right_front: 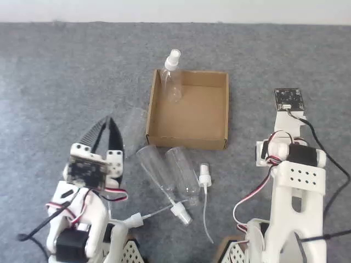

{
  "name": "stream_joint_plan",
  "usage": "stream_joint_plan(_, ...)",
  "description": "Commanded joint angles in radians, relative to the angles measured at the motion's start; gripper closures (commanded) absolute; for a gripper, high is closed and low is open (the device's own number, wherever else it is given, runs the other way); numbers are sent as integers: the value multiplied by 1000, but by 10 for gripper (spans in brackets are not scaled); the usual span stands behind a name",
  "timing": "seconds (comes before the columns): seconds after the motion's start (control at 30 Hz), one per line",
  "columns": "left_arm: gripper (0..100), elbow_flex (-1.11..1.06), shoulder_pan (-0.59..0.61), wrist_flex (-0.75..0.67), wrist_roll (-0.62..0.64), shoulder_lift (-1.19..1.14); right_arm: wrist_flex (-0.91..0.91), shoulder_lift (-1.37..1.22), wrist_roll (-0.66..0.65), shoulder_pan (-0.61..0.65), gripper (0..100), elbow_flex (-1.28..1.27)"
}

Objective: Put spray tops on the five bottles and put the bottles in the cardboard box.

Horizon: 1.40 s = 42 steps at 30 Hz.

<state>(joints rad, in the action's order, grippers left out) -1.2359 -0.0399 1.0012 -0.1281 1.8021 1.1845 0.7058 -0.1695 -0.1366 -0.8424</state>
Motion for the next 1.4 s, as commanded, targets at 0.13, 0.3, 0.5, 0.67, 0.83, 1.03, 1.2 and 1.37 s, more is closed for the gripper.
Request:
stream_joint_plan(0.13,983,53,-186,66,-121,-15,-28,42,44,-15,898,9)
stream_joint_plan(0.3,984,145,-285,75,-133,-252,-44,35,44,-15,898,3)
stream_joint_plan(0.5,986,387,-408,172,-118,-592,-99,42,44,-18,898,-41)
stream_joint_plan(0.67,985,484,-497,187,-41,-776,-110,42,51,-71,898,-43)
stream_joint_plan(0.83,984,492,-594,184,-2,-913,-120,42,91,-99,898,-43)
stream_joint_plan(1.03,903,493,-644,150,265,-1036,-120,42,92,-101,898,-43)
stream_joint_plan(1.2,848,492,-651,120,471,-1085,-120,42,92,-102,898,-43)
stream_joint_plan(1.37,845,486,-647,77,617,-1117,-120,42,92,-104,898,-43)
